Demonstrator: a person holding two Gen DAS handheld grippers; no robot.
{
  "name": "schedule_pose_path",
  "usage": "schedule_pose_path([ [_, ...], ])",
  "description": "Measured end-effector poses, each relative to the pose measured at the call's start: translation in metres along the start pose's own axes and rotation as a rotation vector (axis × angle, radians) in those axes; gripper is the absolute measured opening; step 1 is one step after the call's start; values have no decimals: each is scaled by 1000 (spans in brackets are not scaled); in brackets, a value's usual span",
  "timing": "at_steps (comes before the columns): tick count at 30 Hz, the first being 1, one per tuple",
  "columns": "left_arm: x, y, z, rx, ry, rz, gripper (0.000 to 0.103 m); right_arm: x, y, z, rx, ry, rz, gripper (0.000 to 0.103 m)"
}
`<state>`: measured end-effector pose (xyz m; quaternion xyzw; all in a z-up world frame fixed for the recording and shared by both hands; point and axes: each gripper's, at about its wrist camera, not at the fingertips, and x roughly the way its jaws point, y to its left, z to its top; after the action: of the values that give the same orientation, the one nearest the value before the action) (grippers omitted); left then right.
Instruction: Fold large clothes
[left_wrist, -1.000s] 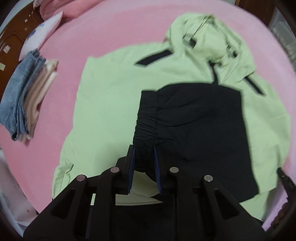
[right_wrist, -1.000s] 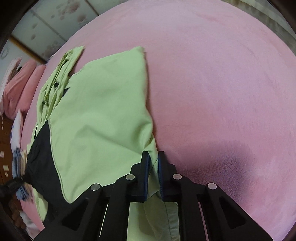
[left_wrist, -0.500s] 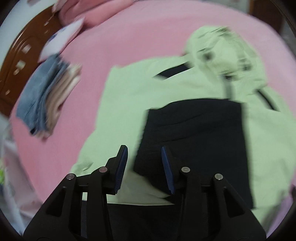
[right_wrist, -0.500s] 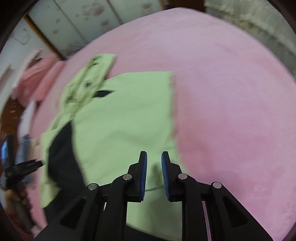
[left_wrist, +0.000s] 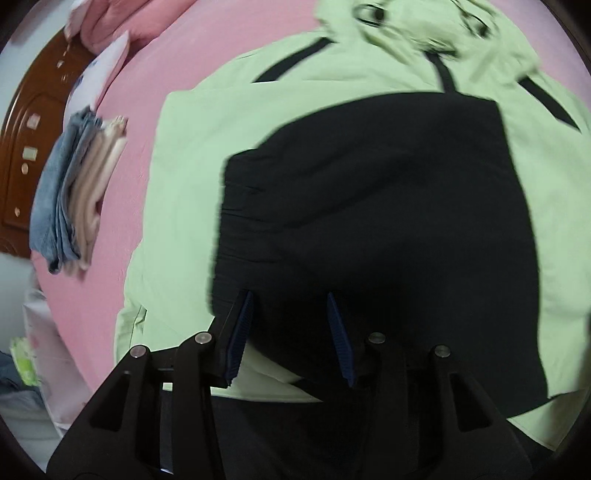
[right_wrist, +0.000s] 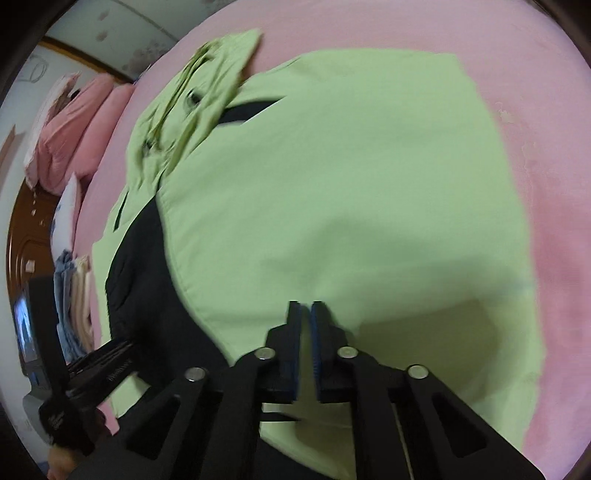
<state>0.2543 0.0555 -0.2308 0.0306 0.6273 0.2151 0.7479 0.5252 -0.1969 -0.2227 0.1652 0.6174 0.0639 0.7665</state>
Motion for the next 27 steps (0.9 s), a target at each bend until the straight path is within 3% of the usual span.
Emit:
schedule_pose_path([
  [2,12,14,2,-23,11,101,56,-12,-25,3,13,-52,-137,1],
  [3,17,21,3,-38,17,113,73,-23,-44,4,28,-78,-211,0],
  [6,20,33,7,-76,29,80,74,-43,-80,1,118,-100,-205,0],
  [8,11,35,8,-77,-3,112,60,-54,-86,1,112,-124,-350,0],
  [10,-8,27,8,-46,-82,170,45,-74,-85,-1,111,-237,-262,0],
  [11,-18,21,6,-34,-130,182,42,-83,-81,-3,109,-287,-210,0],
  [13,-38,8,3,-30,-191,96,37,-96,-64,-8,80,-356,-37,0],
  [14,-44,2,2,-36,-189,24,34,-95,-51,-8,61,-338,53,0],
  [16,-45,-13,5,-37,-104,-137,32,-81,-25,-13,43,-251,203,0],
  [18,-39,-27,11,-86,-12,-304,25,-57,-3,-16,98,-143,285,0],
  [20,-38,-44,15,-107,27,-369,23,-26,14,-24,205,-6,455,0],
  [21,-37,-51,19,-100,33,-366,19,-14,22,-27,232,37,505,0],
  [23,-37,-64,25,-82,19,-313,13,3,32,-26,217,64,513,0],
  [27,-20,-59,42,-60,-49,-128,3,21,52,0,101,21,410,0],
])
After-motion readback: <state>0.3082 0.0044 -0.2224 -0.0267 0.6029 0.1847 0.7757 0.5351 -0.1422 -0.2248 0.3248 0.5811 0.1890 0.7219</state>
